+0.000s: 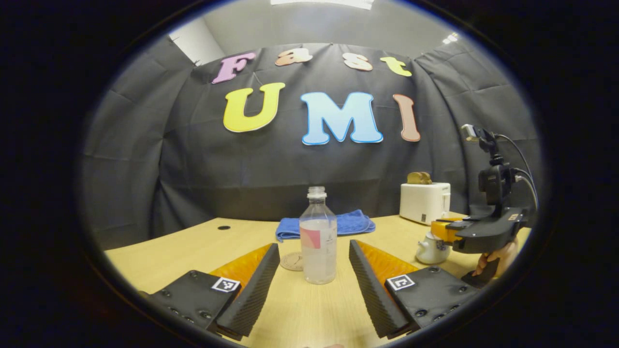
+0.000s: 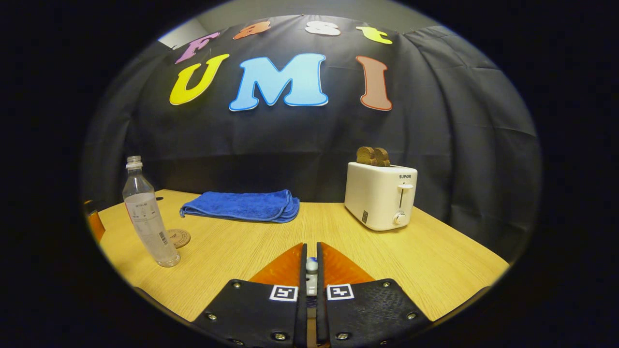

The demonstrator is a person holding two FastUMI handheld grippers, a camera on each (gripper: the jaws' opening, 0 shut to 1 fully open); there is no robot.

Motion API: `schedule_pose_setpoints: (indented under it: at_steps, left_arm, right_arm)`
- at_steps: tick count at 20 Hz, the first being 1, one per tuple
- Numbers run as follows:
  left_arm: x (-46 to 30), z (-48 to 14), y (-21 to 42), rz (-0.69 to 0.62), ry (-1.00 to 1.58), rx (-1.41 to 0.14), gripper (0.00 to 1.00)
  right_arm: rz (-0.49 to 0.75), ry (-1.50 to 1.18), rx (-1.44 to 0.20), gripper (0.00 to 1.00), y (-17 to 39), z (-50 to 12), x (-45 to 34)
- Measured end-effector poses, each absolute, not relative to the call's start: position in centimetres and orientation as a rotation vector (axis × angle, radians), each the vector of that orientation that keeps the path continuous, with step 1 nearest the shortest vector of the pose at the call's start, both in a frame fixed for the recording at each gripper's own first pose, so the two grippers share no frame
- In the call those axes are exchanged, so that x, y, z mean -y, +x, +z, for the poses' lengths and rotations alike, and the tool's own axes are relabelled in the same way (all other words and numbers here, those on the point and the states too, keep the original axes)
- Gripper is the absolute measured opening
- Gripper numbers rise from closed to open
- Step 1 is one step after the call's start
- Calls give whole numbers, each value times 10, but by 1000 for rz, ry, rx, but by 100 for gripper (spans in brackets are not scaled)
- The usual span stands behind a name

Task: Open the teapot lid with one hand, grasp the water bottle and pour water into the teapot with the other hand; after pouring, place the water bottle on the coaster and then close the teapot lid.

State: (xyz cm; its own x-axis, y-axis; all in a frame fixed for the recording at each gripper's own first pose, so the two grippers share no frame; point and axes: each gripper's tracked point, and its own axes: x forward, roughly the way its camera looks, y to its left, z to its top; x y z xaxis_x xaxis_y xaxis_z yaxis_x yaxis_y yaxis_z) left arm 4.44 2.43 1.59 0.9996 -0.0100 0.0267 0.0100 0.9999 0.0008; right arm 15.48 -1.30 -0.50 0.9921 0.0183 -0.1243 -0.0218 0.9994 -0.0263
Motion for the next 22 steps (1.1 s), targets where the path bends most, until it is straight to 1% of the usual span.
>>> schedule_pose_setpoints:
  at_steps: [3, 7, 16, 22]
  left_arm:
    - [-21, 23, 57, -17, 10, 50, 100]
    - [-21, 14, 84, -32, -26, 8, 100]
    - [-25, 6, 138, -29, 10, -14, 100]
    - [-26, 2, 166, -35, -31, -40, 100]
  right_arm:
    - [29, -11, -73, 7, 149, 12, 12]
    - [57, -9, -30, 7, 138, 25, 6]
    - [74, -11, -15, 8, 129, 29, 5]
    - [73, -14, -16, 7, 128, 29, 7]
